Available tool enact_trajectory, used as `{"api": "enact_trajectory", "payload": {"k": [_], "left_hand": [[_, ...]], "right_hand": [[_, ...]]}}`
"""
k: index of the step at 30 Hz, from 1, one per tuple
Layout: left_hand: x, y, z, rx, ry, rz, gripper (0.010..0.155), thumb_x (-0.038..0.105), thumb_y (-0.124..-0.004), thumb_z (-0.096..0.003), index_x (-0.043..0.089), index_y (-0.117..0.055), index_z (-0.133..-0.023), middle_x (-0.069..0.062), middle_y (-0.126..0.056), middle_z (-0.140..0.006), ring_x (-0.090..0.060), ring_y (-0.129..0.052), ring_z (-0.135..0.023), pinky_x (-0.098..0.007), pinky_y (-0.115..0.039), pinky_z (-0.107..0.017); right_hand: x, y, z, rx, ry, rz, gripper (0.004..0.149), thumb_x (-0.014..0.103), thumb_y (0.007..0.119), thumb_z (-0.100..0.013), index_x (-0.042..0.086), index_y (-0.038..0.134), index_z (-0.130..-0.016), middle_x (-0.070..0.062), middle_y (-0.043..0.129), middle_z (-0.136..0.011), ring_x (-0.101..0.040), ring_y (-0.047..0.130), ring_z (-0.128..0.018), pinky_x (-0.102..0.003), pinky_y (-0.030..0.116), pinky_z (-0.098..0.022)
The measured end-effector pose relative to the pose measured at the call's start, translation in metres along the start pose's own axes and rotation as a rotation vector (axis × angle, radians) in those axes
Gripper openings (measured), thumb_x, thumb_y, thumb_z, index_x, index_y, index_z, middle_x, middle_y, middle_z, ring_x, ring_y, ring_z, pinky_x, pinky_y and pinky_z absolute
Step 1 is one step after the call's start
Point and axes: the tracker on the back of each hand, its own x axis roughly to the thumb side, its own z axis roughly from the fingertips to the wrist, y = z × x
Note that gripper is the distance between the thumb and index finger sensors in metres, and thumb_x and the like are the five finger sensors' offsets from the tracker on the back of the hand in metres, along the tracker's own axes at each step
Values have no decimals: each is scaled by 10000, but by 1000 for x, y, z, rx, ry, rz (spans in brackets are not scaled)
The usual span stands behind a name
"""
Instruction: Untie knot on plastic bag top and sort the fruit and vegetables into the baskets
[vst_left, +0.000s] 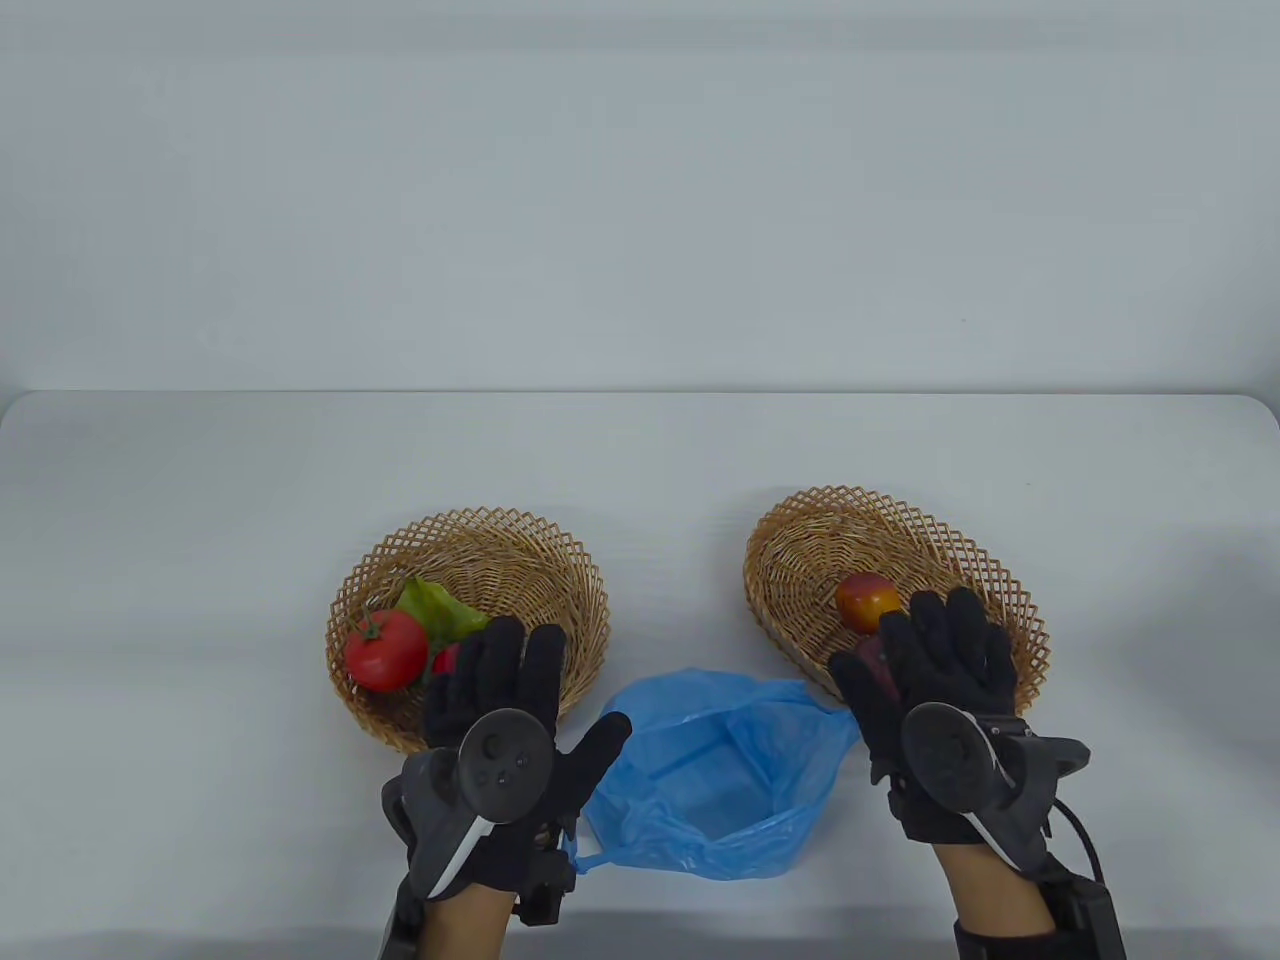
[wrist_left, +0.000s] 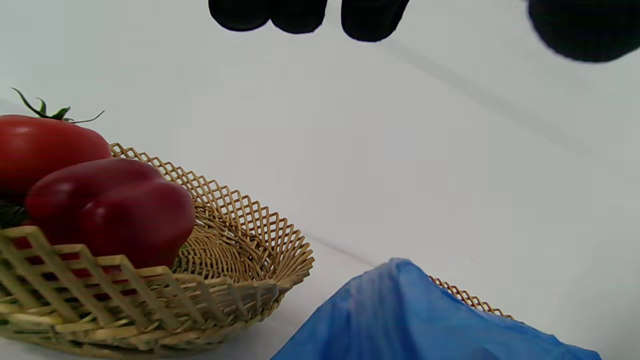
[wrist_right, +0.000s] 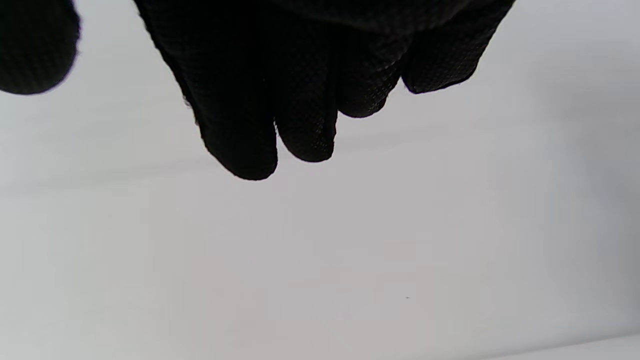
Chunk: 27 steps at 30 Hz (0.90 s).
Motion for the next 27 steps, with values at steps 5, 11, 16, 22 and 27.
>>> {"api": "enact_trajectory", "payload": {"k": [5, 11, 16, 22, 27], "left_hand": [[-3, -3, -3, -35, 17, -11, 1046, 853, -637, -315, 429, -140, -1132, -8, -48, -1262, -405, -136, -1231, -768, -203, -828], [2, -4, 0, -22, -13, -53, 1110, 875, -643, -312, 447, 40, -1074, -10, 206, -1171, -442, 139, -1146, -808, -5, -726], [-2, -7, 0, -34, 15, -63, 1126, 873, -644, -312, 443, 104, -1035, -7, 269, -1124, -442, 155, -1135, -810, -18, -735], [-10, -15, -8, -99, 75, -63, 1106, 850, -643, -323, 437, 85, -1047, 11, 265, -1127, -402, 198, -1120, -770, 45, -727], [-15, -20, -11, -131, 111, -61, 1091, 837, -647, -327, 430, 47, -1063, 11, 232, -1142, -396, 175, -1128, -763, 39, -732]], "right_hand": [[2, 1, 2, 24, -12, -17, 932, 766, 679, -365, 131, 637, -1045, -183, 478, -1124, -457, 411, -1023, -647, 507, -681], [5, 0, 4, 101, -32, -59, 1095, 886, 590, -305, 236, 259, -1121, -199, 91, -1161, -603, 165, -1002, -862, 460, -556], [10, 7, 6, 209, -55, -33, 1165, 935, 525, -265, 299, -107, -1010, -220, -184, -1081, -563, -103, -975, -897, 272, -584], [11, 25, 7, 334, -47, 81, 1124, 895, 489, -307, 284, -122, -1027, -192, -193, -1097, -500, -189, -964, -842, 107, -612], [5, 31, 6, 432, -26, 104, 1083, 879, 470, -331, 276, -52, -1063, -200, -146, -1121, -502, -162, -977, -835, 109, -612]]}}
